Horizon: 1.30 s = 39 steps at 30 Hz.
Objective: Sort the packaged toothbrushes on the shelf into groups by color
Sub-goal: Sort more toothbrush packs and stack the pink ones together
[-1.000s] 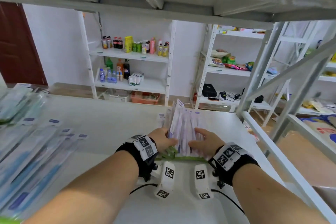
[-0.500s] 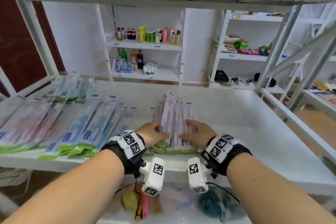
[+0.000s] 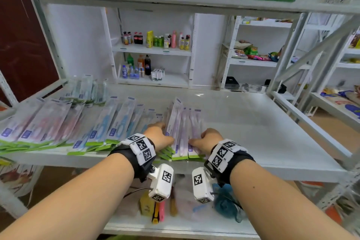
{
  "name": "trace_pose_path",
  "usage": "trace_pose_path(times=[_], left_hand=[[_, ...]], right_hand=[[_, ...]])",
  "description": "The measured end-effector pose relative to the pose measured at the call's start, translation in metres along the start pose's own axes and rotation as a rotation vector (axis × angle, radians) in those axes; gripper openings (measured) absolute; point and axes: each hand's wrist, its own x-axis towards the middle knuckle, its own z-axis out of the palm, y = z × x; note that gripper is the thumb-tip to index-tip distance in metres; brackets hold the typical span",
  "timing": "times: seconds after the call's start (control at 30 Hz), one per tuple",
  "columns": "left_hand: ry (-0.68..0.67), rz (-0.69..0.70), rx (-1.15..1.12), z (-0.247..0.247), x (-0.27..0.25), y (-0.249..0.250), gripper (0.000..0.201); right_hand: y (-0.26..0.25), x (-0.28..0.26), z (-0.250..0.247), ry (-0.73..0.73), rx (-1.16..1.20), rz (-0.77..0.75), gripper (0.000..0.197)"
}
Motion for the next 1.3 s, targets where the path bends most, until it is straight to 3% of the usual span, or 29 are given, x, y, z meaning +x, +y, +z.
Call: trace_pose_path(times=[0.23,0.4,0.63,0.73,0.8,0.9,1.0,1.13,1.3], left_hand=[[0.043,-0.073,0.161,-0.001,0.007,0.012,0.064],[0.017,-0.068,0.284,-0.002,0.011,0.022,0.039],[-0.027,-0.106,0.34,-0.013,0.012,0.037,0.025],[0.019,-0.13,0.381,-0.021,0.011,0.048,0.03],[0.117,-0.146,0.257,-0.024,0.013,0.057,0.028],[0.263,-0.12,-0.2,-0.012,0.014,0.082,0.017],[0.092,-0.088,-0.541,0.028,0.012,0.122,0.025],[-0.218,-0.098,-0.758,0.105,0.009,0.178,0.031],[-0.302,-0.145,-0.767,0.182,0.001,0.221,0.018]], right_hand=[[0.006,0.006,-0.004,0.044,0.231,0.051,0.019],[0.021,0.019,-0.009,0.15,0.321,0.083,0.03],[0.059,0.025,-0.055,0.256,0.433,0.067,0.026],[0.093,0.027,-0.085,0.299,0.416,0.102,0.031],[0.12,0.026,-0.106,0.357,0.412,0.117,0.029],[0.158,0.024,-0.139,0.445,0.366,0.142,0.017],[0.191,0.027,-0.164,0.409,0.279,0.18,0.016],[0.221,0.022,-0.181,0.337,0.18,0.204,0.019],[0.242,0.012,-0.189,0.234,0.11,0.146,0.022]])
